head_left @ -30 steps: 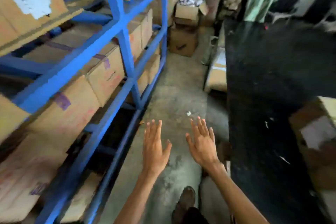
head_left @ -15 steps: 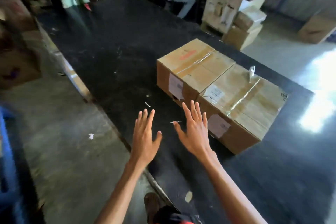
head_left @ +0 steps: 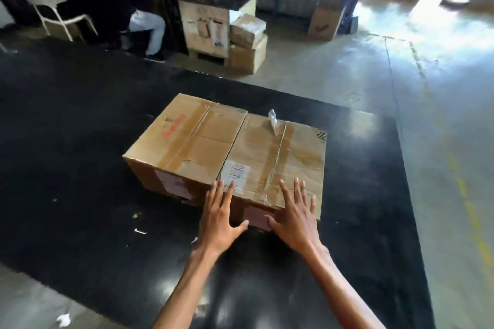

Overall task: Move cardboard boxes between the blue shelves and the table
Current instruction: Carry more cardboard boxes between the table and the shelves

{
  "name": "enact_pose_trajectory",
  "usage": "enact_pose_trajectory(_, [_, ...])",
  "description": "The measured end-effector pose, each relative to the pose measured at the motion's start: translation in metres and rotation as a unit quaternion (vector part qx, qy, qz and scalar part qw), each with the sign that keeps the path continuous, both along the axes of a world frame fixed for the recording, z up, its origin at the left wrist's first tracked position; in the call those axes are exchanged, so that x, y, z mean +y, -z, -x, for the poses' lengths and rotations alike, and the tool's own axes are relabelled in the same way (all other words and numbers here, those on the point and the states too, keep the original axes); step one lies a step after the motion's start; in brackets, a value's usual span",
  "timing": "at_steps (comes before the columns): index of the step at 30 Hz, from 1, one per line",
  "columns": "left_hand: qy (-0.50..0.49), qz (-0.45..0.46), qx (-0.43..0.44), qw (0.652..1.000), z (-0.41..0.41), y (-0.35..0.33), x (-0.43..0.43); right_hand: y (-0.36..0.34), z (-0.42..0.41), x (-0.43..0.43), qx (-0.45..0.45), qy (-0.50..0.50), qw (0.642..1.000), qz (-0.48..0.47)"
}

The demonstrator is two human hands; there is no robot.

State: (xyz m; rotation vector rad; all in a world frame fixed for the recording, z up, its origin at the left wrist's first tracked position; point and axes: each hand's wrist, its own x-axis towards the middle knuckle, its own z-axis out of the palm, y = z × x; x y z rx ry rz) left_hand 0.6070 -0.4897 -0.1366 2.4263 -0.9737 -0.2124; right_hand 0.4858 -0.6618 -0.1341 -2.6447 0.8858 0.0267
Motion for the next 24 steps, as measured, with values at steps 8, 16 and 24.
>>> enact_pose_trajectory(8, [0.095, -0.177, -0.081, 0.976, -0.068, 0.017, -0.047, 0.010, -0.030, -0.040, 0.130, 0.047, 0.988, 0.064])
enact_pose_trajectory(16, [0.184, -0.181, -0.118, 0.959, -0.093, 0.030, -0.057, 0.031, -0.018, -0.055, 0.083, 0.035, 0.994, 0.053])
enact_pose_trajectory(24, [0.193, -0.113, -0.105, 0.969, -0.055, 0.032, -0.068, 0.032, 0.026, -0.057, 0.032, 0.071, 0.995, 0.058])
